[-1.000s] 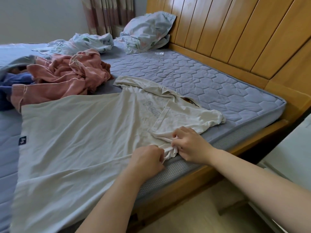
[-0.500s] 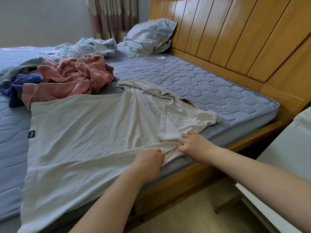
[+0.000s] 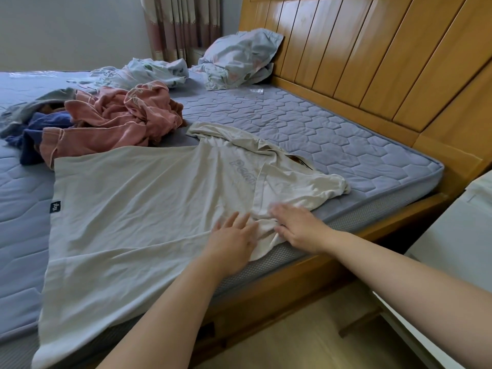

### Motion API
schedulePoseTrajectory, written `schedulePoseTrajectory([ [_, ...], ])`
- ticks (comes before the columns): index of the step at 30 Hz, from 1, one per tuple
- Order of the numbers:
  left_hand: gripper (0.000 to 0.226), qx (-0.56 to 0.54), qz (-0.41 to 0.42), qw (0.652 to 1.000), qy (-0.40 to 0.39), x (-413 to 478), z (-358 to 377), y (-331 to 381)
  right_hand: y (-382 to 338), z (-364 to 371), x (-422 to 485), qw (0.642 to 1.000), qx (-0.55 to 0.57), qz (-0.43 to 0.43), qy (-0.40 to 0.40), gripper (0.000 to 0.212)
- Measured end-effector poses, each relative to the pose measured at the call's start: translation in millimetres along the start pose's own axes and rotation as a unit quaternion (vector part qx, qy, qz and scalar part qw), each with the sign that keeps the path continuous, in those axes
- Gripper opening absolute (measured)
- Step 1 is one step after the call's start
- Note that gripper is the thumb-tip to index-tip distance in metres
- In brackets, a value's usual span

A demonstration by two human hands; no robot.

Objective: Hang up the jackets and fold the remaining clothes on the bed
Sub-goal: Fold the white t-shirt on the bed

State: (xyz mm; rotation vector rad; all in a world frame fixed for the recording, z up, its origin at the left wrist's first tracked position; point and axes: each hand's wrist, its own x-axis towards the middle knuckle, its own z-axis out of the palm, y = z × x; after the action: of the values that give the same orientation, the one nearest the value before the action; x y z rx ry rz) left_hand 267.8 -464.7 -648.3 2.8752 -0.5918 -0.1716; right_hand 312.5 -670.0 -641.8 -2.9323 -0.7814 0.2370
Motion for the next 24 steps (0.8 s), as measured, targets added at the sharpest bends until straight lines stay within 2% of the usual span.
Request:
schedulePoseTrajectory([
  [1, 0.052, 0.031, -0.016, 0.997, -0.067, 1, 5, -2, -1, 4, 2, 0.998, 0.015, 0.010, -0.059, 0.049],
  [2, 0.052, 0.041, -0.029, 0.993, -0.106, 3, 8, -4, 0, 7, 3, 0.994, 0.063, 0.018, -0.085, 0.048],
  [3, 0.049, 0.026, -0.037, 0.994, -0.101, 6, 9, -5, 1, 7, 4, 0.984, 0.156, 0.043, -0.070, 0.046],
  [5, 0.042, -0.056, -0.070, 0.996, 0.002, 11, 6, -6, 4, 1, 7, 0.936, 0.332, 0.102, 0.060, 0.039],
  [6, 0.039, -0.096, -0.095, 0.989, 0.051, 13, 4, -6, 6, -1, 7, 0.916, 0.354, 0.125, 0.139, 0.034],
  [8, 0.034, -0.155, -0.140, 0.972, 0.108, 21, 3, -7, 7, -1, 7, 0.909, 0.306, 0.156, 0.236, 0.020],
  [9, 0.032, -0.174, -0.160, 0.965, 0.115, 26, 1, -6, 5, 2, 6, 0.910, 0.286, 0.170, 0.247, 0.017],
  [13, 0.038, -0.311, -0.205, 0.922, 0.103, 50, -2, -1, -10, 13, 3, 0.931, 0.221, 0.223, 0.186, 0.031],
  [16, 0.039, -0.277, -0.165, 0.941, 0.106, 59, 1, 7, -17, 18, 1, 0.937, 0.133, 0.249, 0.204, 0.033],
  [18, 0.036, -0.233, -0.144, 0.952, 0.138, 63, 4, 10, -19, 20, -1, 0.927, 0.127, 0.270, 0.226, 0.032],
  [21, 0.021, -0.262, -0.156, 0.933, 0.191, 66, 2, 7, -21, 24, -5, 0.914, 0.122, 0.275, 0.272, 0.026],
  [24, 0.016, -0.290, -0.182, 0.909, 0.239, 66, -1, -6, -20, 28, -11, 0.921, 0.082, 0.267, 0.273, 0.019],
])
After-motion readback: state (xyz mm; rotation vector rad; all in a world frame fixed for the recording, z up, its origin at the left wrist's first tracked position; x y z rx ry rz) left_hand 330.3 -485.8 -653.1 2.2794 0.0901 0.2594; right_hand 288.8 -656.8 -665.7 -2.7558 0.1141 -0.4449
